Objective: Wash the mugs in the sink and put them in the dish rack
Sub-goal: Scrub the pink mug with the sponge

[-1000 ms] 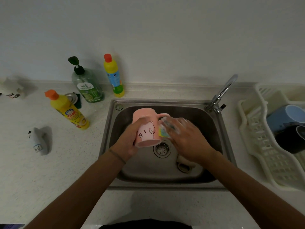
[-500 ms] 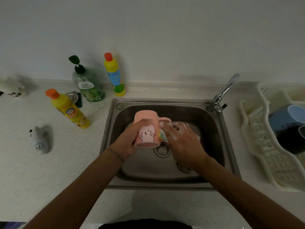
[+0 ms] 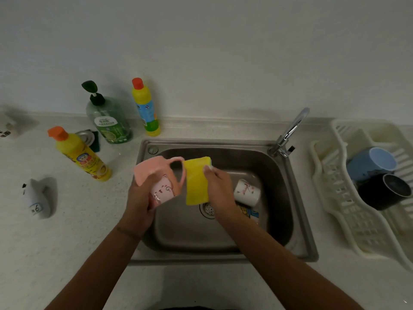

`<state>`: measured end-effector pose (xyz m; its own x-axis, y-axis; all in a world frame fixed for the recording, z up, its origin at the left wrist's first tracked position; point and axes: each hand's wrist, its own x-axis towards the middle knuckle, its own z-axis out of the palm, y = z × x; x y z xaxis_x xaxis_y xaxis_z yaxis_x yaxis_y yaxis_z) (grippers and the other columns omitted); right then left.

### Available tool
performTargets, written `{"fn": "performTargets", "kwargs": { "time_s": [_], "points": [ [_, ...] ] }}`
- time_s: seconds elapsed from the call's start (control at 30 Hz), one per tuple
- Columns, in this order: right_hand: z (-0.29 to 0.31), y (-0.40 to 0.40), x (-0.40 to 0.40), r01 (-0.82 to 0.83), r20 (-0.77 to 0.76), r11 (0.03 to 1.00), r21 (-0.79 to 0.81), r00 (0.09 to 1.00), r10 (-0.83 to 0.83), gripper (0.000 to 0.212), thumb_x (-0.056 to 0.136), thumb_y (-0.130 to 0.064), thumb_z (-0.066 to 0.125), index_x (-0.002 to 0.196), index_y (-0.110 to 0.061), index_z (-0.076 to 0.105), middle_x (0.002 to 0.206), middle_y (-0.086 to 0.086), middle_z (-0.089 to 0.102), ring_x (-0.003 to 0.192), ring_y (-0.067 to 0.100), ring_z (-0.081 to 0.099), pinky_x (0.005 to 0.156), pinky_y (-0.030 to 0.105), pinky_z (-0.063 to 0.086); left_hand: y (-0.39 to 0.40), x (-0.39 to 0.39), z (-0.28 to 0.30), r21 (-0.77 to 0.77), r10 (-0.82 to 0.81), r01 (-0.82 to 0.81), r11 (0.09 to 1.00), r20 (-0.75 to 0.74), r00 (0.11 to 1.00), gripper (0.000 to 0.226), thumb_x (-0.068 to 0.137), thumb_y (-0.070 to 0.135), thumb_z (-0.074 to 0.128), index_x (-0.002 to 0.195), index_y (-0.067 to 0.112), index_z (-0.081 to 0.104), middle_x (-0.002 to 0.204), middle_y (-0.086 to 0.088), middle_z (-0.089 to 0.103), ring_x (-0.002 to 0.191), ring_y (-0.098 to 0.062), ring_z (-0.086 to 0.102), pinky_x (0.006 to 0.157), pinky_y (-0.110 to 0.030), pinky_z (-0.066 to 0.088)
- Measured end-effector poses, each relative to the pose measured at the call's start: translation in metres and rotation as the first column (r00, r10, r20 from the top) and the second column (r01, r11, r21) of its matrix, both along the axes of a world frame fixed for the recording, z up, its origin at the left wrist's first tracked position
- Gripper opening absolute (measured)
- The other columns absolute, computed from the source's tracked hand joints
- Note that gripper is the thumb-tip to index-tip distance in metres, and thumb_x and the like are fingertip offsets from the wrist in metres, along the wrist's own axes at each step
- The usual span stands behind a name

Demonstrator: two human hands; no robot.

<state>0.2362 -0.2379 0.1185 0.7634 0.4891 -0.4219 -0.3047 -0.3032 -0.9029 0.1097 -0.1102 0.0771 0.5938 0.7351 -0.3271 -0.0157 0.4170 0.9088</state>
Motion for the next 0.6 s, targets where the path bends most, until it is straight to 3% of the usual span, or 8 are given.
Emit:
{"fn": "performTargets", "kwargs": {
  "time_s": [0.1,0.23,0.33,0.4,0.5,0.6],
  "points": [
    [-0.003,0.029,-0.012,0.019,-0.163,0.999,-0.029,0.986,-0.024,0.011,0.106,-0.034,0.048,0.106,-0.024,0.051,0.091,-0.009,0.051,0.088,0.009,0.052,0.086,0.033,0.041,0.021,-0.028,-0.004,-0.026,0.075,-0.073,0.997,0.065,0.995,0.053,0.093,0.027,0.063,0.144,0.015,0.053,0.13,-0.018,0.067,0.117,-0.035,0.067,0.087,-0.041,0.063],
    [-0.017,0.068,-0.04,-0.051,-0.182,0.998,-0.032,0.982,0.044,0.014,0.106,-0.032,0.049,0.099,-0.021,0.053,0.091,-0.006,0.052,0.1,0.018,0.052,0.09,0.033,0.042,0.046,-0.065,-0.006,-0.031,0.208,-0.206,0.978,0.094,0.974,0.057,0.09,0.024,0.062,0.144,0.011,0.053,0.13,-0.02,0.067,0.111,-0.03,0.07,0.083,-0.04,0.063],
    [-0.027,0.101,-0.067,-0.125,-0.192,0.992,-0.037,0.975,0.115,0.021,0.104,-0.029,0.053,0.117,-0.016,0.063,0.104,0.002,0.062,0.1,0.021,0.059,0.095,0.039,0.051,0.064,-0.094,-0.007,-0.041,0.313,-0.31,0.95,0.089,0.946,0.057,0.091,0.022,0.063,0.146,0.011,0.052,0.138,-0.022,0.062,0.117,-0.032,0.066,0.089,-0.043,0.062],
    [-0.037,0.123,-0.084,-0.17,-0.172,0.983,-0.061,0.972,0.158,0.013,0.103,-0.029,0.056,0.104,-0.021,0.066,0.105,0.006,0.067,0.101,0.025,0.064,0.098,0.047,0.053,0.075,-0.115,-0.01,-0.044,0.344,-0.341,0.939,0.08,0.936,0.06,0.087,0.024,0.065,0.145,0.013,0.054,0.136,-0.02,0.064,0.12,-0.035,0.065,0.092,-0.048,0.06],
    [-0.06,0.154,-0.102,-0.216,-0.111,0.967,-0.132,0.973,0.202,0.022,0.099,-0.029,0.062,0.081,-0.018,0.069,0.097,0.018,0.073,0.096,0.036,0.07,0.089,0.054,0.057,0.09,-0.142,-0.015,-0.034,0.373,-0.371,0.928,0.067,0.926,0.056,0.087,0.023,0.064,0.142,0.015,0.058,0.133,-0.018,0.066,0.119,-0.034,0.065,0.092,-0.049,0.059],
    [-0.098,0.185,-0.114,-0.276,-0.098,0.943,-0.186,0.96,0.262,0.031,0.087,-0.04,0.068,0.07,-0.015,0.069,0.087,0.019,0.073,0.087,0.038,0.072,0.079,0.056,0.06,0.102,-0.164,-0.023,-0.023,0.408,-0.408,0.913,0.042,0.912,0.051,0.089,0.02,0.063,0.14,0.015,0.059,0.131,-0.018,0.067,0.112,-0.028,0.068,0.082,-0.04,0.063]
  ]
}}
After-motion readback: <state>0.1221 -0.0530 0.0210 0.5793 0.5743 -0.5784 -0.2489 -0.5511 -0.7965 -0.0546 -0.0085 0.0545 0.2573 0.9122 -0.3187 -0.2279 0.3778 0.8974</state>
